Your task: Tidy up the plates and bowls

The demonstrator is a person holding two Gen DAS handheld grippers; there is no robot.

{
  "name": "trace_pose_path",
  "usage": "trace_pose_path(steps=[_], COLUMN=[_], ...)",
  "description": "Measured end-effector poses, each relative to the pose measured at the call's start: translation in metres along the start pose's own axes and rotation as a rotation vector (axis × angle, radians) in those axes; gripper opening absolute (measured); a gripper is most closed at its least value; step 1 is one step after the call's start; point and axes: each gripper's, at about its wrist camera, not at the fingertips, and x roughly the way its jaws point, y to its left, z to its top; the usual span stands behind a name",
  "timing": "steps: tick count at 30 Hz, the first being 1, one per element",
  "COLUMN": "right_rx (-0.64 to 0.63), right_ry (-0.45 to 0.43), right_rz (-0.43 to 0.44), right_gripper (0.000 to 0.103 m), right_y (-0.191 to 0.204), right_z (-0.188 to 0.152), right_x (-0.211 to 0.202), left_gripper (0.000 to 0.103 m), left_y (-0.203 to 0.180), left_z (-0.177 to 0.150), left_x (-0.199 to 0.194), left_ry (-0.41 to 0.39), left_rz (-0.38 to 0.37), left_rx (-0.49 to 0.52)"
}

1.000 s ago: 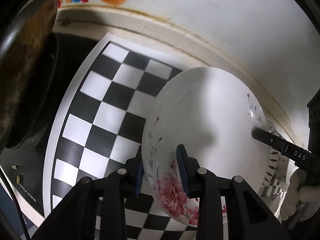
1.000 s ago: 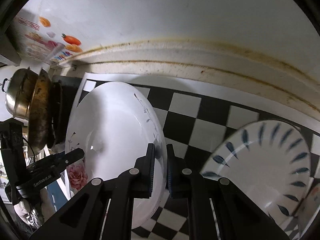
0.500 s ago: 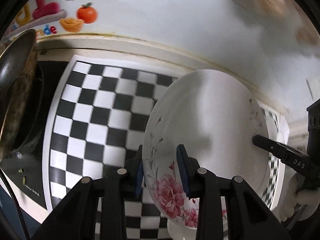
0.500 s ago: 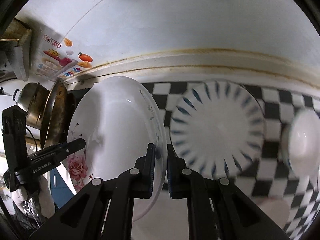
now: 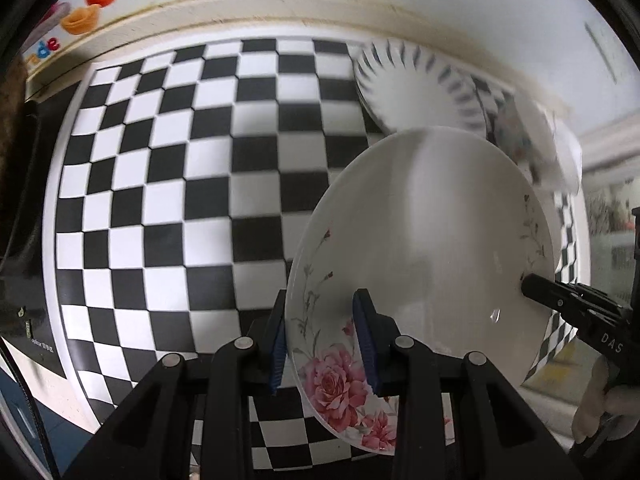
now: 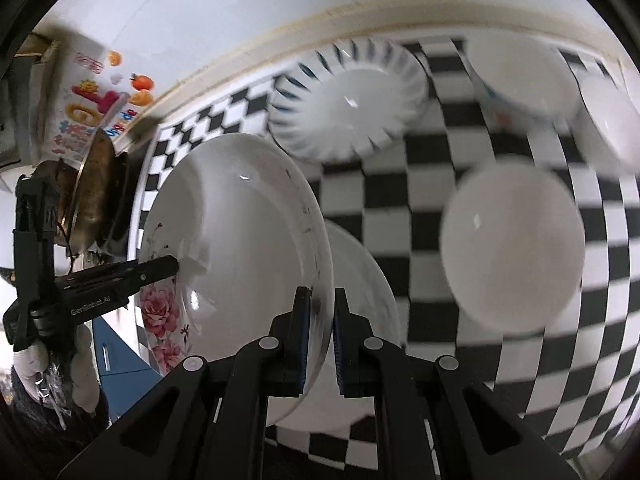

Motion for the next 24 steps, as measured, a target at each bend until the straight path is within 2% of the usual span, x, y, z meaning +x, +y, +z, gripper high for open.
trace_pose_path(steps=[11,24], right_rx=[0.079,0.063], right_ry=[0.048,0.082], right_rz=[-0.014,-0.046], right_gripper=[0.012,0.012], right_y=[-0.034,-0.033], right_z=[-0.040,-0.038], right_x=[0.026,0.035], left_gripper=[0.028,0.029], left_y=[-0.022,-0.029], left_z=[-0.015,-0.014], left_x=[0.031,0.042], left_ry=[0.084,0.099], left_rz=[0.034,0.059], left_rx=[0.065,0.058])
